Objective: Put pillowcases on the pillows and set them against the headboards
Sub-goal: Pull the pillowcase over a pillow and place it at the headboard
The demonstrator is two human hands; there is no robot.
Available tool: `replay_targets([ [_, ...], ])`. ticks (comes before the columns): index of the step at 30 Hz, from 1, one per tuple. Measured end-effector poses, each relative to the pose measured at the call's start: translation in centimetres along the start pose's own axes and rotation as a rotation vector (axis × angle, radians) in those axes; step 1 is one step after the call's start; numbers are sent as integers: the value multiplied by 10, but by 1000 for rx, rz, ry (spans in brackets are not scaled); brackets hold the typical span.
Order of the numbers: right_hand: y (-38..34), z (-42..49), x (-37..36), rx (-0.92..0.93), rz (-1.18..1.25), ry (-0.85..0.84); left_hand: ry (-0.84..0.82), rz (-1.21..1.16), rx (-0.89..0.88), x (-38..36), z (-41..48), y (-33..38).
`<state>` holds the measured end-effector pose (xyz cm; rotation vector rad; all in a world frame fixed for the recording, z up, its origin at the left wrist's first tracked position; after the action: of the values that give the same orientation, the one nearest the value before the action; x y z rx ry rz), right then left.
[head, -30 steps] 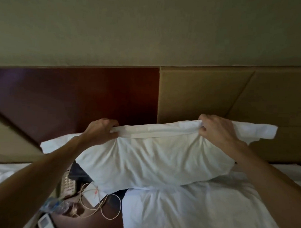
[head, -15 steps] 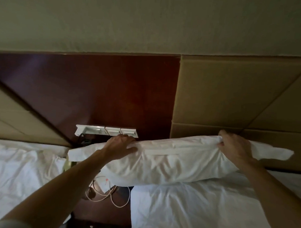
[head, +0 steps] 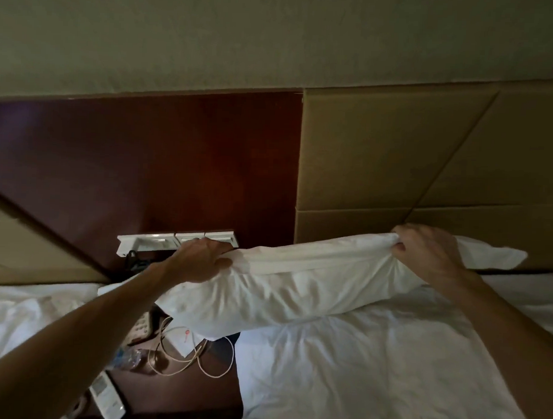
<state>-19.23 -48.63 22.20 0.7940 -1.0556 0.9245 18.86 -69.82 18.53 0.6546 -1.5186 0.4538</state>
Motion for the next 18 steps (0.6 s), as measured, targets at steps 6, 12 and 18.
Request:
replay_targets([
  [6, 16, -9, 70, -48, -29, 106, -99, -4, -29, 36, 8, 8],
  [12, 29, -4, 91, -63, -67, 102, -219, -5, 10, 72, 42, 18],
  [18, 18, -2, 47, -118, -31, -55, -171, 99, 47, 36, 54, 16],
])
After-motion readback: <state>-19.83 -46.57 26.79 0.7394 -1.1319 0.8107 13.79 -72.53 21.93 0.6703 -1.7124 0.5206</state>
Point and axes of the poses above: each hand's wrist, its own z-axis towards the middle knuckle, its own x-axis out of the back of the hand, y = z × x, the point moved 3 cm from there along z, towards the middle knuckle, and after that the axes turned 11 degrees about y, right-handed, at the moved point
